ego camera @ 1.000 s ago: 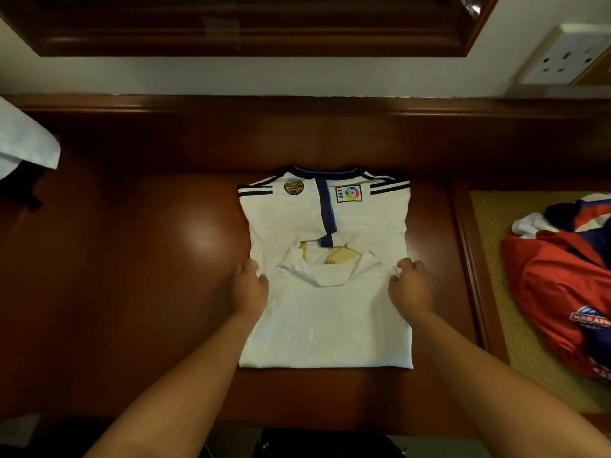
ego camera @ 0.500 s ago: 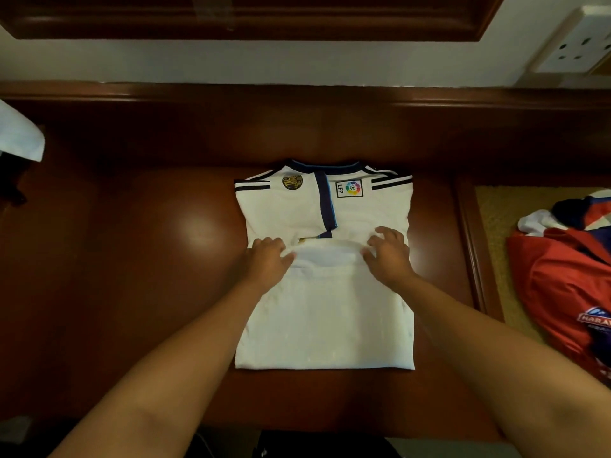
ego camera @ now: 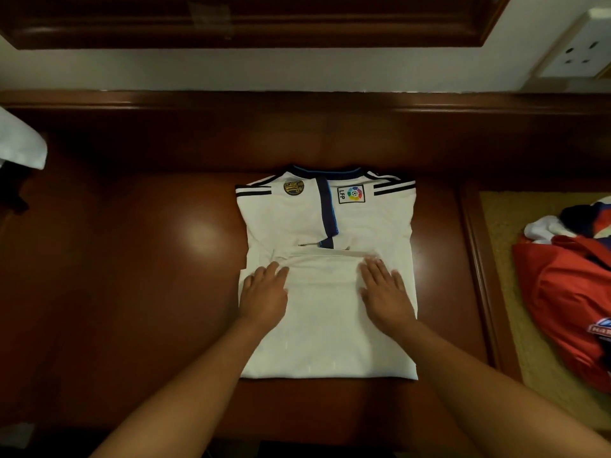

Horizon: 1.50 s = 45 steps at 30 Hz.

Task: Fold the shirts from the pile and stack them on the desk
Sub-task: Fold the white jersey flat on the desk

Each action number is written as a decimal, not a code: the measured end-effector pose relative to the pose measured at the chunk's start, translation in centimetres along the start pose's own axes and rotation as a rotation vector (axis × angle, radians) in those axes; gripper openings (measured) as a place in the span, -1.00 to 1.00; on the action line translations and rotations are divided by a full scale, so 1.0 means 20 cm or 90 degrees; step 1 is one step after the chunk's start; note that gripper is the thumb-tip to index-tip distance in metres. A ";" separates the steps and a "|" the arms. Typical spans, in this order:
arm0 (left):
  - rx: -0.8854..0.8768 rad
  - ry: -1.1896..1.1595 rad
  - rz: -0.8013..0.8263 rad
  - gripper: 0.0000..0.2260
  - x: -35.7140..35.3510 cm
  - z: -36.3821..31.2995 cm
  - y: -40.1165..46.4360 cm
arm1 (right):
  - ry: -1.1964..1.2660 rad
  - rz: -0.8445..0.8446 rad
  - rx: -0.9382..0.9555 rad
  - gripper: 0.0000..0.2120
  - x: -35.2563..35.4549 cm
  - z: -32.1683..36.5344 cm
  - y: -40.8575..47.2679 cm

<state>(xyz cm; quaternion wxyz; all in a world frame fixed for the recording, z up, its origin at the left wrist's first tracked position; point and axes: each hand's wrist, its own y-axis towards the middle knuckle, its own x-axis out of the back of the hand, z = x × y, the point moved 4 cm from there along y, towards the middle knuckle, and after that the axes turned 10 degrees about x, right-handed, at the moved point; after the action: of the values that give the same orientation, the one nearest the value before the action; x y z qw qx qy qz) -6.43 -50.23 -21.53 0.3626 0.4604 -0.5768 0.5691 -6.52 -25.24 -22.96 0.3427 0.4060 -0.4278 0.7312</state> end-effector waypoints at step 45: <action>0.570 -0.870 0.027 -0.76 -0.10 0.28 -0.72 | 0.688 -0.266 -0.489 -0.83 -0.05 -0.05 -0.74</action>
<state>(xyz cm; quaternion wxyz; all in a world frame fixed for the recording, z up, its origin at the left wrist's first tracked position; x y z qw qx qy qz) 8.33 -54.59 -19.27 -0.2981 0.7962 -0.3972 0.3457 6.19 -18.62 -19.04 0.7605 -0.0913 -0.3385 0.5466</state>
